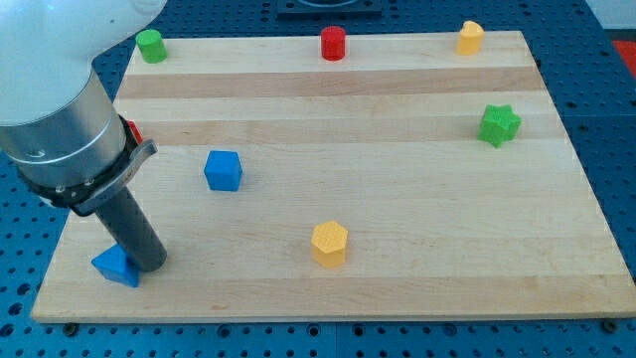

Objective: Move blue cube at the bottom right corner of the board

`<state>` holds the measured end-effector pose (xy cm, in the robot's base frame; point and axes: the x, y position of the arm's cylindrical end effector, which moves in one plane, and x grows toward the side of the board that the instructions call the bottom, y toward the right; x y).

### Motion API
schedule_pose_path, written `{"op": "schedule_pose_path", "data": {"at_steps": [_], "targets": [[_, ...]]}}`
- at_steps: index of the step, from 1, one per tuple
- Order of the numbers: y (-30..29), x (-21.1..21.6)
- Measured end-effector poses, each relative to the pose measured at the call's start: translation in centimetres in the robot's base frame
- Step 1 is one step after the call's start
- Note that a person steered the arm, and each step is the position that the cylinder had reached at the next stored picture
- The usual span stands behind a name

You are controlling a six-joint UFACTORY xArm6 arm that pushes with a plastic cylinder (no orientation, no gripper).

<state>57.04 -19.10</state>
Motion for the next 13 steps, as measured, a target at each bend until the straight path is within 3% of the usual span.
{"op": "schedule_pose_path", "data": {"at_steps": [4,7,10,12,13], "targets": [[-4.6,0.6],[-3.0,-0.3],[9.4,-5.8],[9.1,-5.8],[4.7,-5.9]]}}
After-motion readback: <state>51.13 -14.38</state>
